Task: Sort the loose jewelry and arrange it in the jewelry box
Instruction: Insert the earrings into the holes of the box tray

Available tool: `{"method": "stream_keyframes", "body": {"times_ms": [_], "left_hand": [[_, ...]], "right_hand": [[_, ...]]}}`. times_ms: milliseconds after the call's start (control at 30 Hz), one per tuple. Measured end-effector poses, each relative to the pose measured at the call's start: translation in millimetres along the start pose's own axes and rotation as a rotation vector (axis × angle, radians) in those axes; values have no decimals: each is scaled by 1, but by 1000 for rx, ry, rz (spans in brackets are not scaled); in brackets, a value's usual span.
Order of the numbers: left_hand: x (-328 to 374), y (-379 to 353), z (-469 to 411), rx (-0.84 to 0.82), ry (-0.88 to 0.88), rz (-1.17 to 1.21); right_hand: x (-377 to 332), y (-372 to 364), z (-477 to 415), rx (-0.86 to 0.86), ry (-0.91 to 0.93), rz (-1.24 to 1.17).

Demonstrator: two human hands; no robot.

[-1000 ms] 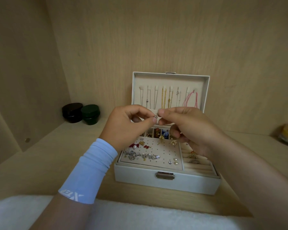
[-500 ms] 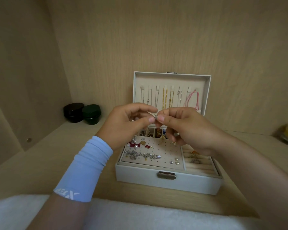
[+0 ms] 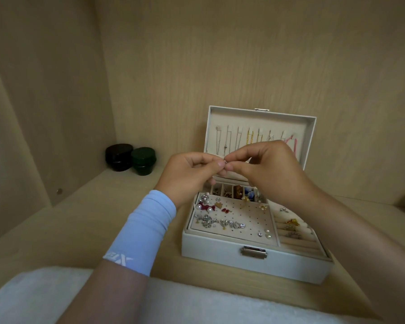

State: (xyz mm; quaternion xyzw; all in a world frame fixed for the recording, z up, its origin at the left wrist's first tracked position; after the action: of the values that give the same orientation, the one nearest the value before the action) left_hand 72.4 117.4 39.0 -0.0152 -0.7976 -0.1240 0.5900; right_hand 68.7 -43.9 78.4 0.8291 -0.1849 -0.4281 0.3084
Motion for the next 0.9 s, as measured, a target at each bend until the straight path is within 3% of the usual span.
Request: {"method": "stream_keyframes", "body": {"times_ms": [100,233,300,433,900], "left_hand": [[-4,2,-1,-37,-7,-61],[-13,0,-4,-64,-20,-582],[-13,-4,-4,-91,-49,-712],[-10,-5,-3,-126,-91,-876],[-10,-12,0,-178,-102,-974]], "right_hand": [[5,-5,-1,7,33,73],[20,-20,3,-140,17,434],[25,-28,6,-205,-6,591],[25,-34,7,-231,11,652],[13,-38,8,-265,106,741]]}}
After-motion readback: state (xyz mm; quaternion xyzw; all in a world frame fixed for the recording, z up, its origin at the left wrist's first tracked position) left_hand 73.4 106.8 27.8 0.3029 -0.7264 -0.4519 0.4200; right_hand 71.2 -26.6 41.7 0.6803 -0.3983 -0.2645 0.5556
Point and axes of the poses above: each hand's wrist, its own z-axis away from the middle knuckle, its own y-axis out of the back of the hand, x = y × z, the point moved 6 cm from there along -z, towards the middle knuckle, and after that the axes turned 8 degrees about -x, right-handed, at the moved point
